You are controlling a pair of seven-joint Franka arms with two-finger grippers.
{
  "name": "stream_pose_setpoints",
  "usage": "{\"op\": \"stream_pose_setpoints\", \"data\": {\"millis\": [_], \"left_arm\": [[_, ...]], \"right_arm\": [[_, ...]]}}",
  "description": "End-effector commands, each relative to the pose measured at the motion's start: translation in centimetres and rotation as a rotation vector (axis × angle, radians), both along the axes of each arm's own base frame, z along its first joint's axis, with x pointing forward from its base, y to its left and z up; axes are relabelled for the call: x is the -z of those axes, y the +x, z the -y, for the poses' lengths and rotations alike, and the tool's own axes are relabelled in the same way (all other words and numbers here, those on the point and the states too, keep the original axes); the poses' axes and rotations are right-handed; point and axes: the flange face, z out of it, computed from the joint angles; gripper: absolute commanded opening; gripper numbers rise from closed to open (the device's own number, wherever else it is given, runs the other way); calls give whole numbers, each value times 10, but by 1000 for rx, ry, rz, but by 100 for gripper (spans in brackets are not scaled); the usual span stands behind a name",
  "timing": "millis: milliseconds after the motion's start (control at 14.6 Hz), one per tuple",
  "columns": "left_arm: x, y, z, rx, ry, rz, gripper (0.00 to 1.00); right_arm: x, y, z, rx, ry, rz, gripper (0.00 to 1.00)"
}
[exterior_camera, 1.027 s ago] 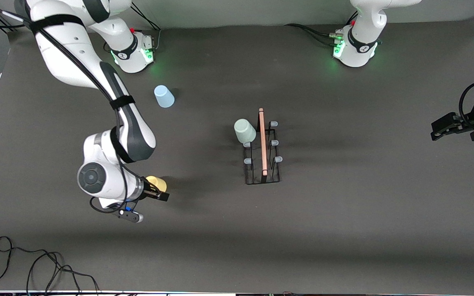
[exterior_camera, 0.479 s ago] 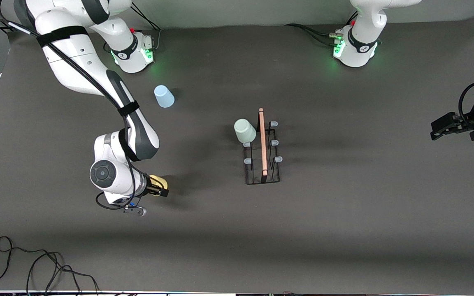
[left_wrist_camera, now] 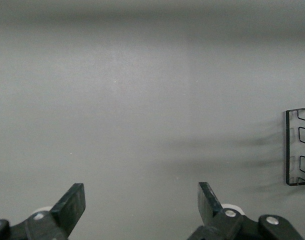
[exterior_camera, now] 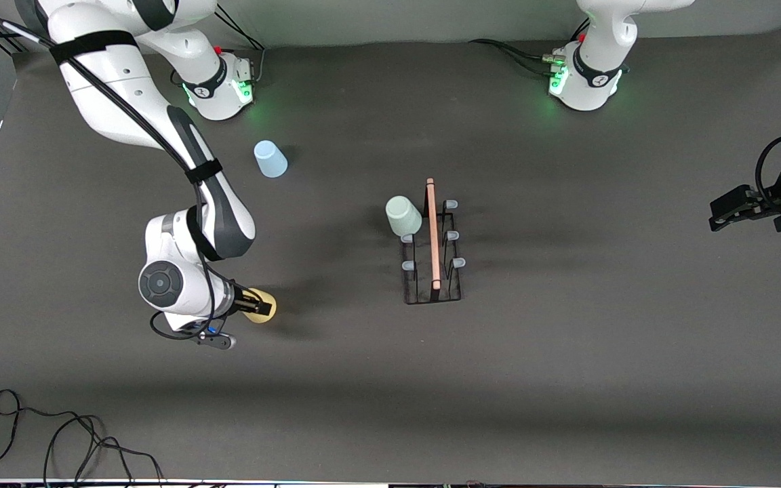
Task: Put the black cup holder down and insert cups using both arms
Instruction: 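Grasp the yellow cup with the right gripper, then carry the yellow cup to the holder and lower it onto a peg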
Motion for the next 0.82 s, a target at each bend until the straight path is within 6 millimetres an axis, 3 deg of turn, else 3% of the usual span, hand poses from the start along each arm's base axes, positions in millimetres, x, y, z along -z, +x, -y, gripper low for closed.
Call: {"op": "stream_pose_setpoints", "data": {"millis": [0,274,342,411,479,616,753], "left_arm": [[-3,-3,4,-6,4,-8,100],[-3,-3,4,-6,4,-8,100],[-2,-3,4,-6,6,-10,100],[-3,-3,4,-6,6,-8,100],[-3,-3,4,-6,6,-8,100],[-3,-3,3,-7,6,-8,100],[-3,-3,3,-6,7,-8,100]], "right_arm": [[0,-9,1,-29,-1,1,100],[11,-8,4,-24,5,34,99],[14,-9,4,-25,6,43,70],[14,-8,4,-37,8,45,5],[12,-8,5,-37,9,48,0],[1,-5,5,-21,21,56,0],[-23,-3,0,-16,25,52,0]]}}
